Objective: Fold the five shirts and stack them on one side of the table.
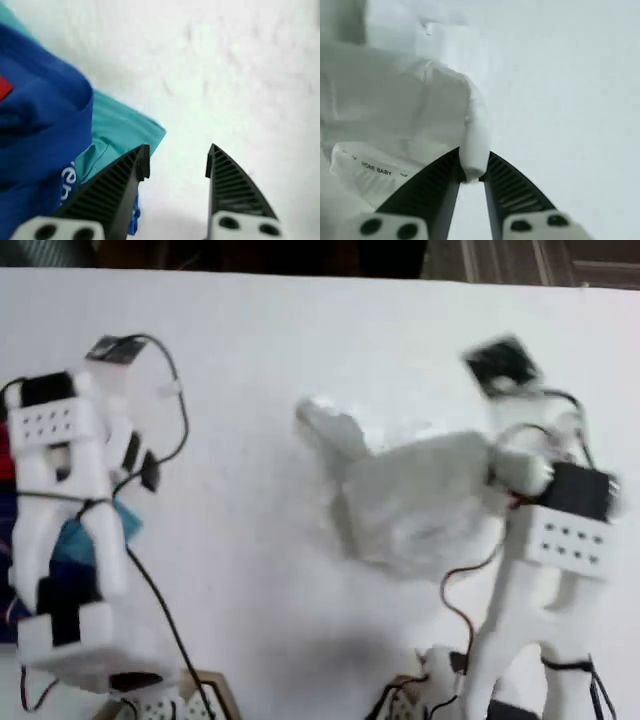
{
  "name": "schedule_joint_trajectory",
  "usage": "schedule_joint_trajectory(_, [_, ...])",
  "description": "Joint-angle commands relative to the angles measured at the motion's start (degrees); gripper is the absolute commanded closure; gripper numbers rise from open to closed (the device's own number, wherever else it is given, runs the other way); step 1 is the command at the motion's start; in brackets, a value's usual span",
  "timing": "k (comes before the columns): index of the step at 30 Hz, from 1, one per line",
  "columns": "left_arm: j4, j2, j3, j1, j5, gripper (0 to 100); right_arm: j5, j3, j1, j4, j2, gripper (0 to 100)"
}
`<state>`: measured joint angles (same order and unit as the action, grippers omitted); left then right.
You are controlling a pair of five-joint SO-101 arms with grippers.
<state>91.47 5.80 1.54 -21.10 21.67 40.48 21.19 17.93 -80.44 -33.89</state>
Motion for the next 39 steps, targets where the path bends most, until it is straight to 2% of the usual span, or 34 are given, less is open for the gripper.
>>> schedule_joint_trajectory(1, [0.6, 3.5, 6.3, 5.1, -0.4, 79, 4.1, 4.7, 10.1, 5.9, -4.0, 97.8])
schedule_joint_trajectory(5, [0.6, 9.5, 14.0, 13.9, -0.6, 79, 4.1, 8.8, 15.3, 10.1, -4.6, 97.8])
schedule_joint_trajectory(9, [0.5, 17.5, 26.1, 22.2, -2.9, 79, 4.1, 11.7, 15.6, 10.7, -4.6, 97.4])
schedule_joint_trajectory(11, [-0.6, 22.6, 33.6, 24.7, -5.1, 75, 4.0, 12.7, 15.6, 10.7, -4.6, 97.4])
schedule_joint_trajectory(16, [-4.9, 37.8, 53.8, 27.9, -16.7, 73, 4.5, 14.7, 15.7, 8.6, -4.7, 97.4])
schedule_joint_trajectory(20, [-5.0, 49.8, 69.9, 32.4, -28.5, 73, 4.5, 14.5, 14.3, 6.4, -4.7, 97.4])
schedule_joint_trajectory(22, [-5.0, 54.7, 77.1, 35.3, -31.6, 73, 4.5, 14.5, 13.0, 4.9, -4.7, 97.1])
schedule_joint_trajectory(27, [-5.4, 64.2, 93.0, 42.4, -31.7, 73, 4.2, 14.5, 9.6, 1.4, -4.8, 85.1])
schedule_joint_trajectory(30, [-8.0, 66.5, 93.7, 45.2, -28.0, 73, 4.4, 14.3, 9.6, 1.4, -4.9, 78.6])
schedule_joint_trajectory(35, [-9.2, 66.8, 91.3, 46.4, -25.8, 73, 4.0, 10.8, 8.9, -0.8, -10.9, 78.3])
schedule_joint_trajectory(39, [-6.2, 66.5, 94.1, 44.0, -25.8, 73, 1.3, 9.1, 1.4, -1.2, -18.0, 78.3])
